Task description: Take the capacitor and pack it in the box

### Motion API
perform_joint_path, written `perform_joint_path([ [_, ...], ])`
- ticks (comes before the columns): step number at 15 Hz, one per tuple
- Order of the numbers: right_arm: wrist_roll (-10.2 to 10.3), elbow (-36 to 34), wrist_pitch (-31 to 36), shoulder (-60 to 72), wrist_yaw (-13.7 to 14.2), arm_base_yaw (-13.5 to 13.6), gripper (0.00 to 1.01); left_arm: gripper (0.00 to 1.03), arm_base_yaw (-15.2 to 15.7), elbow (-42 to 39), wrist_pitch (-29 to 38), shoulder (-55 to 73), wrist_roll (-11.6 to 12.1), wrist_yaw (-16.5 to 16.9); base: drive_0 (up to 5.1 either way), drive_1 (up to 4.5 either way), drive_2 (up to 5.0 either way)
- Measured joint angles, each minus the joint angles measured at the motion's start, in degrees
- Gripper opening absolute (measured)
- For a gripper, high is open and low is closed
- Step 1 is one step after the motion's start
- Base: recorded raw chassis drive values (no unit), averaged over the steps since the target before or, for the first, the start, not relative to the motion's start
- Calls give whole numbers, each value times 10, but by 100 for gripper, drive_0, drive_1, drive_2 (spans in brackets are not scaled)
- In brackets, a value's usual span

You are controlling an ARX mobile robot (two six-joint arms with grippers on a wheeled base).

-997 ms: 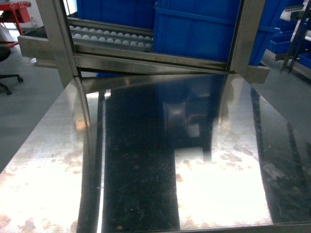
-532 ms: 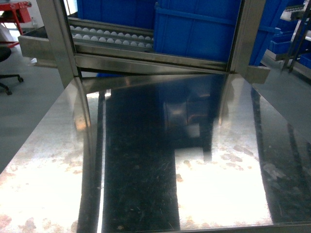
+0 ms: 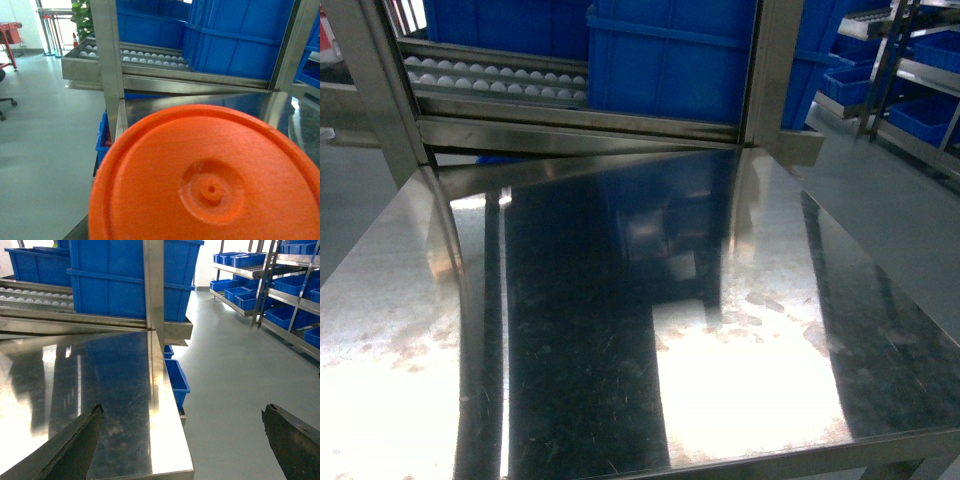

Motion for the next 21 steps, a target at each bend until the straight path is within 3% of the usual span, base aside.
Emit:
perform_joint_path([
  [21, 0, 0, 0, 0, 0, 0, 98, 43, 0, 0, 0, 0, 0, 0, 0, 0, 0],
])
